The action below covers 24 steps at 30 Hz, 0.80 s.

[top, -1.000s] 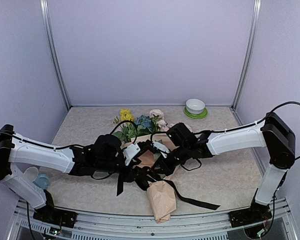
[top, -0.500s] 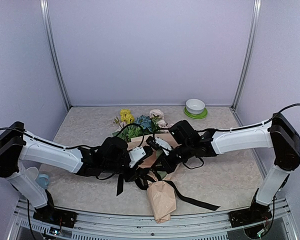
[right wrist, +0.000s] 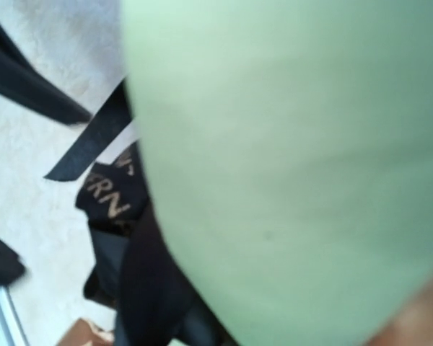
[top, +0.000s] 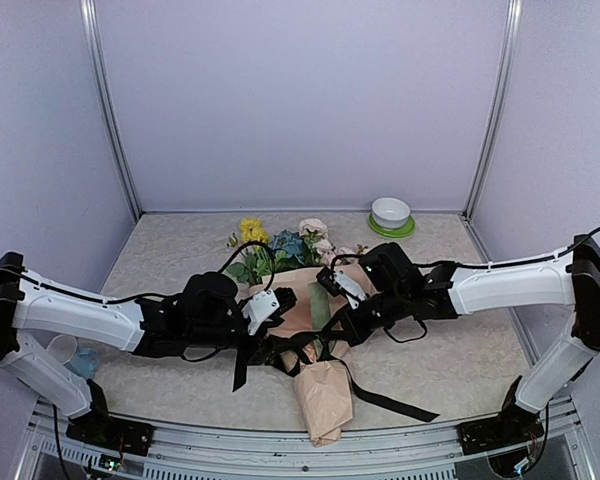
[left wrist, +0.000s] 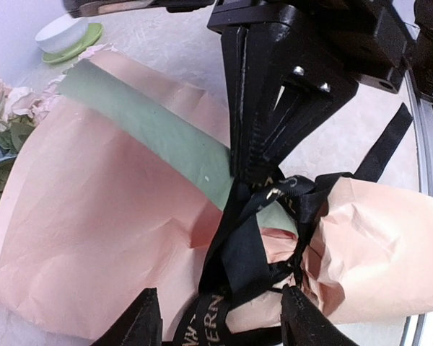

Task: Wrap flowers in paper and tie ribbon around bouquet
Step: Cross the half-tied ribbon over the folded bouquet, then tie the half-tied ribbon around the folded bouquet.

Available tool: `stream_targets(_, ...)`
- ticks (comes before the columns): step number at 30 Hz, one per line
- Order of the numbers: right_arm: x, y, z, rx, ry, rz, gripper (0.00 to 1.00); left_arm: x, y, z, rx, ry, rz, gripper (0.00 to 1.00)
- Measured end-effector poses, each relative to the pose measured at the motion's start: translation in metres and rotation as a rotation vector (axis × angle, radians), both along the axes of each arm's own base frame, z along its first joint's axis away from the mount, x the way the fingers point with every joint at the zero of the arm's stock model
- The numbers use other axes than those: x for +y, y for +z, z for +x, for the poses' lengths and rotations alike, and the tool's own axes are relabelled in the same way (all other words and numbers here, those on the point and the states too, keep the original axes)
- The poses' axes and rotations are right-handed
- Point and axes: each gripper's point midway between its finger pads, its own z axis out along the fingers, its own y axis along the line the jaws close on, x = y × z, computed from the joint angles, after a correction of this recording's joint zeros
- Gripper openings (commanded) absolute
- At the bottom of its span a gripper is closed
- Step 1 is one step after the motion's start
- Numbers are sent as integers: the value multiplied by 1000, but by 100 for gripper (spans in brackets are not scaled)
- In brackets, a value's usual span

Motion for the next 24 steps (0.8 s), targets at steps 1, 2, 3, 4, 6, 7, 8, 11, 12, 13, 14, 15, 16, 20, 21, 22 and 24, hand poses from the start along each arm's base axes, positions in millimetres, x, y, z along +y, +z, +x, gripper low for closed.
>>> stream_targets(1, -1, 2, 0, 1, -6, 4, 0, 7, 5, -3, -8, 7, -13, 56)
stream_targets(2, -2, 3, -1, 1, -11, 7, 0, 10, 7, -4, -11, 11, -17, 56)
stream_targets(3, -2, 4, 0, 0, -18, 10, 0, 14, 11, -5, -17, 23, -27, 56)
stream_targets(4, -3, 4, 0, 1, -23, 11, 0, 19, 14, -5, -22, 36, -34, 56)
stream_targets(6, -5, 3, 2, 3, -42, 7, 0, 26, 16, -4, -29, 63, -40, 56)
stream_targets(7, -6, 2, 2, 5, -50, 4, 0, 31, 14, -4, -26, 85, -34, 56)
stream_targets(8, -8, 1, 3, 7, -58, 1, 0, 33, 12, -3, -20, 96, -27, 56)
stream_targets(11, -13, 0, 4, 14, -85, -1, 0, 40, -2, -2, 19, 137, 10, 56)
stream_targets(12, -13, 1, 4, 13, -91, 1, 0, 41, -8, -2, 35, 148, 22, 56)
stream_targets(13, -13, 3, 5, 11, -95, 7, 0, 43, -14, -2, 53, 160, 37, 58)
stream_targets(14, -13, 6, 5, 9, -98, 13, 0, 45, -21, -3, 72, 172, 54, 60)
stream_targets(15, -13, 8, 5, 7, -99, 18, 0, 46, -26, -3, 83, 179, 64, 61)
stream_targets(16, -13, 9, 6, 6, -100, 24, 0, 48, -31, -4, 99, 187, 75, 63)
stream_targets(20, -13, 10, 6, 7, -103, 26, 0, 46, -38, -11, 136, 172, 84, 70)
stream_targets(21, -12, 10, 6, 7, -104, 27, 0, 44, -37, -15, 141, 155, 79, 72)
stream_targets(22, -12, 10, 6, 7, -105, 27, 0, 40, -36, -22, 148, 131, 73, 76)
stream_targets(24, -13, 10, 6, 8, -107, 27, 0, 34, -32, -35, 154, 80, 58, 78)
